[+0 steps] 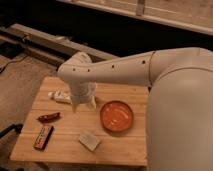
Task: Wipe the white sponge on the table
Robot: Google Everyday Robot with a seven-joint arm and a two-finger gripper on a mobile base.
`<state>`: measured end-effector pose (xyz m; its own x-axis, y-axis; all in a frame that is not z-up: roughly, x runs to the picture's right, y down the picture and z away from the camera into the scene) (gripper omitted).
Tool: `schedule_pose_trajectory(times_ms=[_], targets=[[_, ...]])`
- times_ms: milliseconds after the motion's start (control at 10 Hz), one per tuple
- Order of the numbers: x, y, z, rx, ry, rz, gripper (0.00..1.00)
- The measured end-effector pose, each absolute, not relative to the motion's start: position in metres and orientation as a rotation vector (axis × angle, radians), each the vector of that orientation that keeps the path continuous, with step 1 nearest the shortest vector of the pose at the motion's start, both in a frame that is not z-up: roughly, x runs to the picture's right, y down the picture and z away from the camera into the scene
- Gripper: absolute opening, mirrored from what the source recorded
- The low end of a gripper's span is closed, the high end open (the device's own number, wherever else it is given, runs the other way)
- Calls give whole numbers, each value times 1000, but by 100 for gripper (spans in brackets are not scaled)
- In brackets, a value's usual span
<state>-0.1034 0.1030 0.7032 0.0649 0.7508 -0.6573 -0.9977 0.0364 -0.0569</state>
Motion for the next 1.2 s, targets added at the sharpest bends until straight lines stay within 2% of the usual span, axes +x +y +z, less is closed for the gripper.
schedule_pose_trajectory(times_ms=[1000, 1200], targets=[[-104, 103, 703, -593, 525, 1439, 65], [-112, 115, 702, -622, 519, 1400, 65]])
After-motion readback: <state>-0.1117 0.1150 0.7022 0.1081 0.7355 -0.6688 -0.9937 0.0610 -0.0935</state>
